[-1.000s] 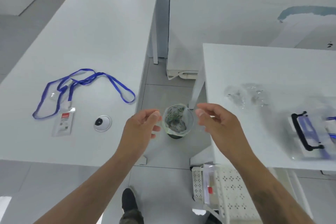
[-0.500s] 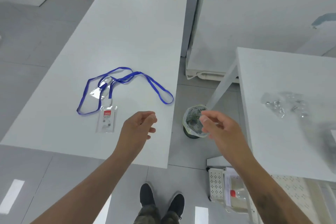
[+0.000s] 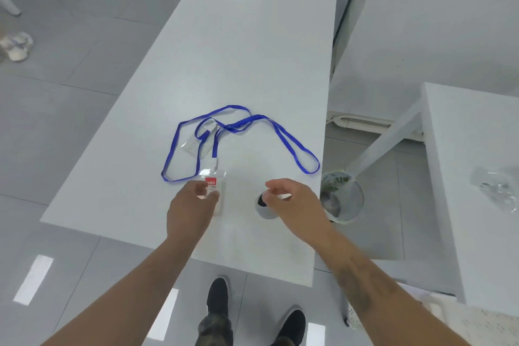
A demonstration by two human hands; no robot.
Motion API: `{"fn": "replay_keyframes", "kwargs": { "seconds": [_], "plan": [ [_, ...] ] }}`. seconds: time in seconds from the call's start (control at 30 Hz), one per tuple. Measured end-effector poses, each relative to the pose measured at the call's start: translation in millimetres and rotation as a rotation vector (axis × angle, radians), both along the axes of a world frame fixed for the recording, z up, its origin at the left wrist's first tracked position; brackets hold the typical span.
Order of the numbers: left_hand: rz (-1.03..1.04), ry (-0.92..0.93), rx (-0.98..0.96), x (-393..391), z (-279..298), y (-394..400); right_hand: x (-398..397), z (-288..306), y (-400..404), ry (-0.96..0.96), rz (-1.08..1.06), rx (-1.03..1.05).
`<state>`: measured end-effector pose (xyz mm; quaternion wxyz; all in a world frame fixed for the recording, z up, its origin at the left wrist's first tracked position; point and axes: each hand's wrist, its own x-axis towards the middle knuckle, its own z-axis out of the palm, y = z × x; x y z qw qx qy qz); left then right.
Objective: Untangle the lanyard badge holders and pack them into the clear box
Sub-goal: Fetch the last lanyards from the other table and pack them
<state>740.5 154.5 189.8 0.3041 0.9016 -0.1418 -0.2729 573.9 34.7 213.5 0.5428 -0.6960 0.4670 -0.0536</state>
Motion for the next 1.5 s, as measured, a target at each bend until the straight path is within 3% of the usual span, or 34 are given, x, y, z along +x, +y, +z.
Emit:
{"fn": "replay_keyframes", "kwargs": {
  "seconds": [0.27, 0.53, 0.67, 0.83, 0.9, 1.03, 1.13, 1.2, 1.3, 1.4, 1.5],
  "plan": [
    [-0.194, -0.156, 0.223, 40, -39, 1, 112, -49, 8, 0.307, 0.222, -0.187],
    [-0.247, -0.172, 0.207, 48, -52, 10, 147, -67, 9, 0.409, 0.346, -0.387],
    [-0.274, -0.181, 0.206, 48, -53, 11, 153, -68, 8, 0.389, 0.272, -0.304],
    [-0.231, -0.161, 0.158, 48, -47, 13, 149, -54, -4, 0.168, 0.063, 0.034],
    [-0.122, -0.038, 0.015, 53, -43, 13, 138, -39, -8, 0.017, -0.066, 0.192],
    [0.167, 0.563, -0.332, 69, -16, 4, 107, -17, -11, -0.117, -0.222, 0.499],
    [0.187, 0.836, -0.459, 76, 13, -8, 82, -6, -16, -0.274, -0.334, 0.602],
    [0.135, 0.869, -0.484, 79, 28, -17, 70, -6, -21, -0.271, -0.334, 0.424],
    [0.026, 0.900, -0.493, 78, 49, -31, 68, -2, -23, -0.219, -0.112, 0.059],
    [-0.069, 0.899, -0.495, 71, 63, -45, 78, 5, -12, -0.305, 0.054, -0.044],
    [-0.112, 0.801, -0.499, 66, 72, -57, 77, 19, 4, -0.066, 0.241, -0.224]
  ]
}}
